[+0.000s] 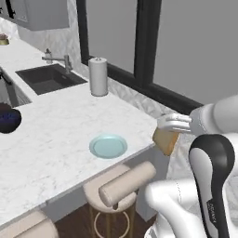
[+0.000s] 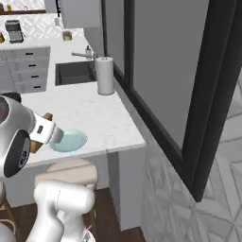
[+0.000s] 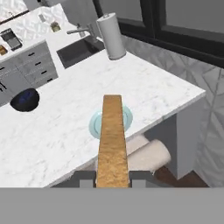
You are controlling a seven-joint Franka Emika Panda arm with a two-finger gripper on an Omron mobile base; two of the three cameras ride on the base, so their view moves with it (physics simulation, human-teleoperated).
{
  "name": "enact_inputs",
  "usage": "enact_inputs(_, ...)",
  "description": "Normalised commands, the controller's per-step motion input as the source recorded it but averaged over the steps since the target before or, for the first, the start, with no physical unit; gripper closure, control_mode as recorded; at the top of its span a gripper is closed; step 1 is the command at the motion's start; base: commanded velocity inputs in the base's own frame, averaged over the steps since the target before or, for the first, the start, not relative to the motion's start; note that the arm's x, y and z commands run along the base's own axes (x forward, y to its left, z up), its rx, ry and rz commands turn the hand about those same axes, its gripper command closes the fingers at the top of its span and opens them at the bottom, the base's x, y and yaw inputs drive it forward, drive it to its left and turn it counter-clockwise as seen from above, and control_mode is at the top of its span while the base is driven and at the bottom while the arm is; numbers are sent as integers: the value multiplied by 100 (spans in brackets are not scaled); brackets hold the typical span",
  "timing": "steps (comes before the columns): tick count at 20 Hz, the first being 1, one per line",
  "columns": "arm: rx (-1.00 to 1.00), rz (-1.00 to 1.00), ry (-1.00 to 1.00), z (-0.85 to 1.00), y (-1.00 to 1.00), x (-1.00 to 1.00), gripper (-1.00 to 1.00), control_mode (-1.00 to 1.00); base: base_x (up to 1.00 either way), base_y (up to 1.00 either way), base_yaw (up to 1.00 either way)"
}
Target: Start the toaster. Once the lever pops up, take the bread to the plate on the dining counter.
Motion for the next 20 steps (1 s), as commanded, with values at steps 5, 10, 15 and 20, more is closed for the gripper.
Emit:
enact_inputs(5, 0, 0, 0, 0, 0, 0, 100, 100, 27, -31, 75)
enact_inputs(10, 0, 0, 0, 0, 0, 0, 100, 100, 76, -37, 59)
enact_inputs(15, 0, 0, 0, 0, 0, 0, 100, 100, 96, -18, 51)
enact_inputs(20, 0, 0, 0, 0, 0, 0, 100, 100, 40, -26, 22)
